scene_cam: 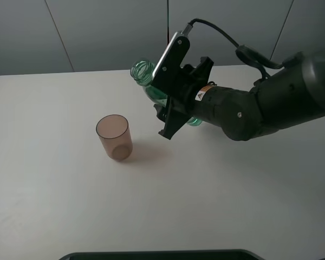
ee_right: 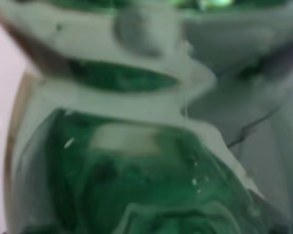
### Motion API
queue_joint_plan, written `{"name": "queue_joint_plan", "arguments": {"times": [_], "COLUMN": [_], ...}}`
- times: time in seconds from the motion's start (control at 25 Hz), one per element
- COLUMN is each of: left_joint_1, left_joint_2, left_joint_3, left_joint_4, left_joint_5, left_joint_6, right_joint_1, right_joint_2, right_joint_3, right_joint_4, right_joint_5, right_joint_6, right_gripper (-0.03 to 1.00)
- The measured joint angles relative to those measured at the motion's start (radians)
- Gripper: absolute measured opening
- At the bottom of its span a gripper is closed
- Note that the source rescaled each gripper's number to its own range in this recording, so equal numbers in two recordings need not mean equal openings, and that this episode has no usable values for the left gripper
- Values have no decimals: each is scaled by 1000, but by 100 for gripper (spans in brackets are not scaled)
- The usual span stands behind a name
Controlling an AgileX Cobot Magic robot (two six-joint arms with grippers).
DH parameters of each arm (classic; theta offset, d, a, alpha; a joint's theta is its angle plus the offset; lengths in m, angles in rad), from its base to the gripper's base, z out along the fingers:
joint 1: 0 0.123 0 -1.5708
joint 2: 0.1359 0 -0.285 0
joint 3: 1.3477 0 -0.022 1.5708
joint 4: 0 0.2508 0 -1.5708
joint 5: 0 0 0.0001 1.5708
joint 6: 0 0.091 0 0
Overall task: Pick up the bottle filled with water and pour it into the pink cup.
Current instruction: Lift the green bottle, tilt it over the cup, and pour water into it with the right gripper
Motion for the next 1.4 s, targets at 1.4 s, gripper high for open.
{"name": "queue_joint_plan", "arguments": {"times": [1.4], "left_joint_1": [0], "left_joint_2": [0], "left_joint_3": [0], "left_joint_4": [0], "left_joint_5": [0], "left_joint_6": [0], "right_joint_1": [100], "right_joint_2": [99], "right_joint_3": [-119], "right_joint_4": [314], "right_joint_5": [-93], "right_joint_6": [-698], "right_gripper": [0]}}
